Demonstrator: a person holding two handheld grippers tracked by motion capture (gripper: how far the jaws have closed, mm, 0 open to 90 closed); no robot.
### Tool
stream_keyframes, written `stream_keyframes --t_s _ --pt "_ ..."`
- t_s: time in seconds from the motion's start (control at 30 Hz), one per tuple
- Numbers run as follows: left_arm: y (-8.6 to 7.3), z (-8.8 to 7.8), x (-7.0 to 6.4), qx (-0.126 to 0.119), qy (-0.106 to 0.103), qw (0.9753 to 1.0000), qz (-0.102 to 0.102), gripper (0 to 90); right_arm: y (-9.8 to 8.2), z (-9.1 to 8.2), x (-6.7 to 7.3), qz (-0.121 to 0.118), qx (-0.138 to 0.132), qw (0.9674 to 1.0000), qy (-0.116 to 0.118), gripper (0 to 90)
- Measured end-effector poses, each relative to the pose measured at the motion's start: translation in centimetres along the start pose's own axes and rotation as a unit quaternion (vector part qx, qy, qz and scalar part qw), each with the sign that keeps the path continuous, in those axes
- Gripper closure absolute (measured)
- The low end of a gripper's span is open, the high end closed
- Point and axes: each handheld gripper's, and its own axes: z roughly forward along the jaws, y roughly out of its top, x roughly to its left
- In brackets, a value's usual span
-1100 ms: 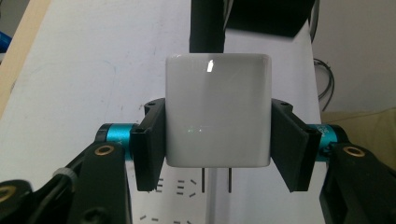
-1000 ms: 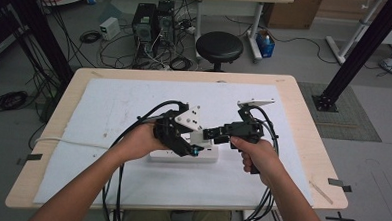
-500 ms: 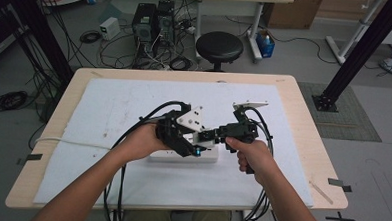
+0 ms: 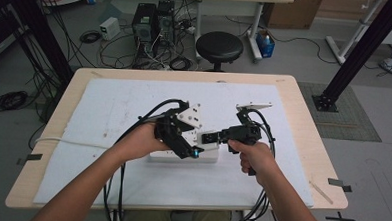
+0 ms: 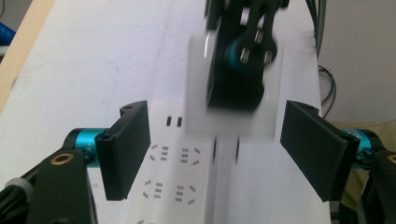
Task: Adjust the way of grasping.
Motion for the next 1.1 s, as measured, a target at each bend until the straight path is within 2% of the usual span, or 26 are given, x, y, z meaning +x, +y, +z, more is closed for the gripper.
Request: stream_keyframes --t_s 0.1,0.2,0.3,0.33,0.4,0.43,0.47,0.53,0.6,0.63,0.73,0.83,0.9,0.93,1.0,1.03,1.07,1.1 --pt "-1.3 -0.9 0.7 0.009 0.006 0.9997 -0.024 20.4 -0.1 -1.0 -0.3 0.001 -0.012 0.9999 -0.008 61.8" --pt "-2.6 -1.9 1.4 0.021 0.012 0.9986 -0.046 20.4 -0.2 -1.9 -0.5 -0.013 -0.019 0.9996 -0.018 61.8" --pt "-4.2 -2.9 2.0 0.044 0.019 0.9968 -0.064 20.4 -0.1 -2.8 -0.5 -0.048 -0.006 0.9970 -0.060 61.8" --pt "-4.2 -2.9 2.0 0.044 0.019 0.9968 -0.064 20.4 -0.1 -2.8 -0.5 -0.048 -0.006 0.9970 -0.060 61.8" --pt "-6.0 -3.9 2.6 0.069 0.029 0.9935 -0.086 20.4 0.1 -4.0 -0.5 -0.071 -0.010 0.9937 -0.086 61.8" --pt "-6.7 -4.1 2.7 0.074 0.027 0.9913 -0.105 20.4 0.1 -4.4 -0.4 -0.080 -0.011 0.9922 -0.095 61.8" --pt "-7.4 -4.3 3.0 0.090 0.018 0.9891 -0.115 20.4 0.2 -4.8 -0.3 -0.091 -0.009 0.9902 -0.105 61.8" --pt "-9.0 -4.6 3.4 0.112 0.019 0.9850 -0.130 20.4 0.4 -5.5 0.0 -0.101 -0.003 0.9862 -0.131 61.8" --pt "-10.4 -5.0 3.8 0.121 0.028 0.9798 -0.157 20.4 0.6 -6.2 0.3 -0.116 0.005 0.9798 -0.163 61.8" --pt "-11.0 -5.4 3.9 0.130 0.032 0.9782 -0.159 20.4 0.6 -6.5 0.4 -0.127 0.011 0.9758 -0.178 61.8" --pt "-12.3 -6.5 4.2 0.140 0.035 0.9762 -0.162 20.4 0.6 -7.5 1.2 -0.168 0.035 0.9597 -0.222 61.8" --pt "-13.0 -7.6 4.4 0.163 0.032 0.9722 -0.165 20.5 0.7 -8.6 1.8 -0.196 0.058 0.9446 -0.257 61.8" --pt "-13.2 -8.3 4.5 0.172 0.049 0.9693 -0.168 20.5 0.6 -9.2 2.1 -0.208 0.074 0.9349 -0.278 61.8" --pt "-13.3 -8.7 4.5 0.168 0.054 0.9683 -0.176 20.5 0.6 -9.6 2.3 -0.212 0.082 0.9296 -0.290 61.8" --pt "-13.5 -9.4 4.6 0.179 0.058 0.9669 -0.172 20.5 0.4 -10.1 2.6 -0.221 0.099 0.9194 -0.310 61.8" --pt "-13.6 -9.6 4.5 0.175 0.061 0.9662 -0.179 20.4 0.4 -10.3 2.7 -0.224 0.106 0.9151 -0.318 61.8" --pt "-13.6 -9.9 4.5 0.183 0.063 0.9657 -0.173 20.5 0.3 -10.5 2.7 -0.231 0.114 0.9099 -0.325 61.7" --pt "-13.7 -10.1 4.5 0.183 0.065 0.9655 -0.173 20.5 0.3 -10.7 2.8 -0.233 0.121 0.9060 -0.332 61.8"
